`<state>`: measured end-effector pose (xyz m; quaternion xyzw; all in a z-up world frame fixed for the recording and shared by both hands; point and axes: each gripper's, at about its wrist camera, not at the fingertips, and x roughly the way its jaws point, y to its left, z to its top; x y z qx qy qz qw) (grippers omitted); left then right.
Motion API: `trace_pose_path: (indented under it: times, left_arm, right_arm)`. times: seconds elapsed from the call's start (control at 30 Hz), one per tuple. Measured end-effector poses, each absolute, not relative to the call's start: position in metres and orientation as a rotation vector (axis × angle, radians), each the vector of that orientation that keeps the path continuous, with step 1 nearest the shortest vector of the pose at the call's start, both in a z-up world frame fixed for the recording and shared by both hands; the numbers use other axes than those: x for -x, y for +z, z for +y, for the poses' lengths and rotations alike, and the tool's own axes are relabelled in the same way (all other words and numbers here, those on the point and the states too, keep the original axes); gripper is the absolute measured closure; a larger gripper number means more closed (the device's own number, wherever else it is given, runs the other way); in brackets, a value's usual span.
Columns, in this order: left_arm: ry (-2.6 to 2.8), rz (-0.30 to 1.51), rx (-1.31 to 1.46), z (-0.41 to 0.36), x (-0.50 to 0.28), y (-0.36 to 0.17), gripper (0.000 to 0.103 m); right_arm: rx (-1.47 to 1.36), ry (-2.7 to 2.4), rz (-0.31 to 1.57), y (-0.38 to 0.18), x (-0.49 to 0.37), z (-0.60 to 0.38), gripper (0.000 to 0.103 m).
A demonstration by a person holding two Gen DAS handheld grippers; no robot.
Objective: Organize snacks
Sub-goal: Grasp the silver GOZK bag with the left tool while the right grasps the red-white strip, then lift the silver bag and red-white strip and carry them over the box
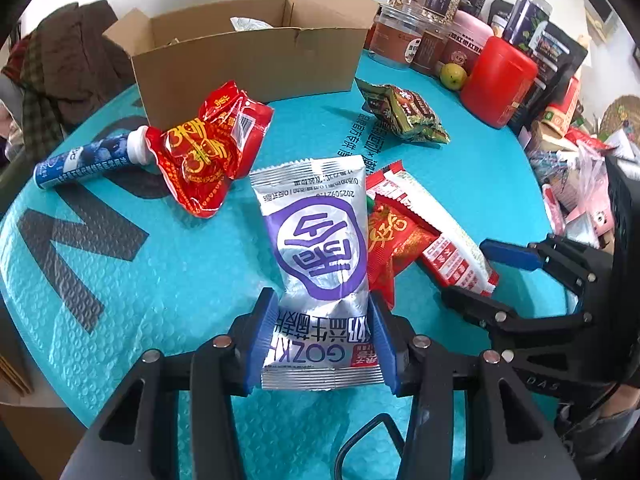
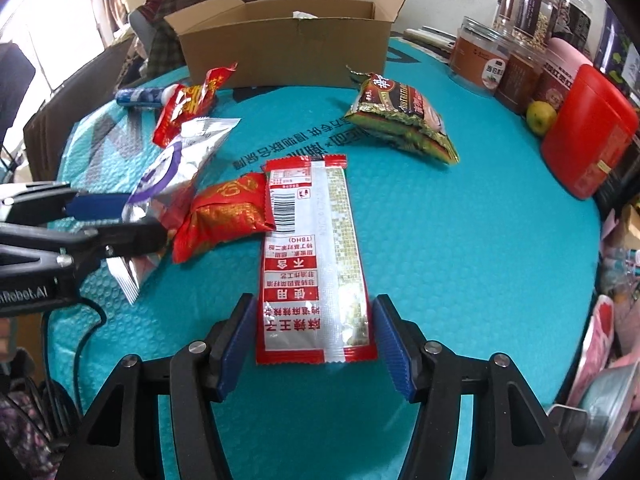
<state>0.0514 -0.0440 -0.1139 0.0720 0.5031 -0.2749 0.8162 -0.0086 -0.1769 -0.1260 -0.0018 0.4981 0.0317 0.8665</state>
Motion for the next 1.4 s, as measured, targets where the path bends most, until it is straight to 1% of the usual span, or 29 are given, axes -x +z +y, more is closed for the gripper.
trace_pose_path:
  times: [0.07, 0.1, 0.13, 0.2, 0.27, 0.33, 0.5, 0.77, 0.8, 0.83, 0.87, 0.9, 0.93, 0.97, 1.13, 1.4]
  left_arm:
    - [-0.553, 1.116, -0.180, -0.049, -0.056, -0.123, 0.048]
    - [-0.549, 1.113, -0.183, -0.051, -0.056, -0.124, 0.045]
    - [-0.549, 1.083, -0.190, -0.051, -0.055, -0.122, 0.035]
    - [-0.518, 1.096, -0.203, -0.054, -0.060, -0.127, 0.025]
    - [-0.503, 1.067, -0.201, -0.053, -0.063, -0.128, 0.024]
    - [-0.489, 1.059, -0.212, -0.054, -0.067, -0.131, 0.024]
    - [-0.488, 1.044, -0.208, -0.056, -0.073, -0.133, 0.024]
    - [-0.489, 1.003, -0.204, -0.057, -0.077, -0.134, 0.025]
    - [-0.490, 0.994, -0.202, -0.056, -0.076, -0.134, 0.033]
    - [-0.484, 0.985, -0.211, -0.056, -0.074, -0.134, 0.041]
    - [-0.477, 0.979, -0.227, -0.056, -0.073, -0.133, 0.047]
    - [-0.474, 0.974, -0.232, -0.055, -0.072, -0.132, 0.057]
    - [-0.476, 0.977, -0.225, -0.054, -0.072, -0.131, 0.062]
    - [-0.482, 0.984, -0.210, -0.052, -0.072, -0.130, 0.062]
    - [-0.513, 1.002, -0.155, -0.045, -0.066, -0.129, 0.062]
    - [-0.535, 1.018, -0.124, -0.040, -0.057, -0.128, 0.062]
  right_arm:
    - [0.008, 0.062, 1.041, -0.126, 0.004, -0.176, 0.042]
    - [0.014, 0.060, 1.041, -0.127, 0.003, -0.175, 0.037]
    - [0.023, 0.056, 1.043, -0.128, 0.000, -0.173, 0.031]
    - [0.033, 0.051, 1.044, -0.129, -0.003, -0.172, 0.028]
    - [0.039, 0.041, 1.041, -0.130, -0.008, -0.173, 0.027]
    - [0.028, 0.039, 1.040, -0.131, -0.011, -0.174, 0.022]
    - [0.021, 0.030, 1.030, -0.133, -0.018, -0.176, 0.018]
    - [0.026, 0.040, 1.004, -0.135, -0.018, -0.177, 0.017]
    - [0.027, 0.044, 0.998, -0.135, -0.018, -0.176, 0.018]
    - [0.028, 0.050, 0.991, -0.134, -0.017, -0.176, 0.024]
    - [0.031, 0.049, 0.979, -0.133, -0.015, -0.175, 0.029]
    - [0.030, 0.052, 0.972, -0.132, -0.014, -0.175, 0.038]
    - [0.032, 0.050, 0.967, -0.132, -0.013, -0.175, 0.045]
    - [0.032, 0.048, 0.962, -0.131, -0.013, -0.175, 0.050]
    - [0.028, 0.051, 0.947, -0.131, -0.012, -0.175, 0.057]
    - [-0.013, 0.020, 0.948, -0.127, -0.002, -0.180, 0.058]
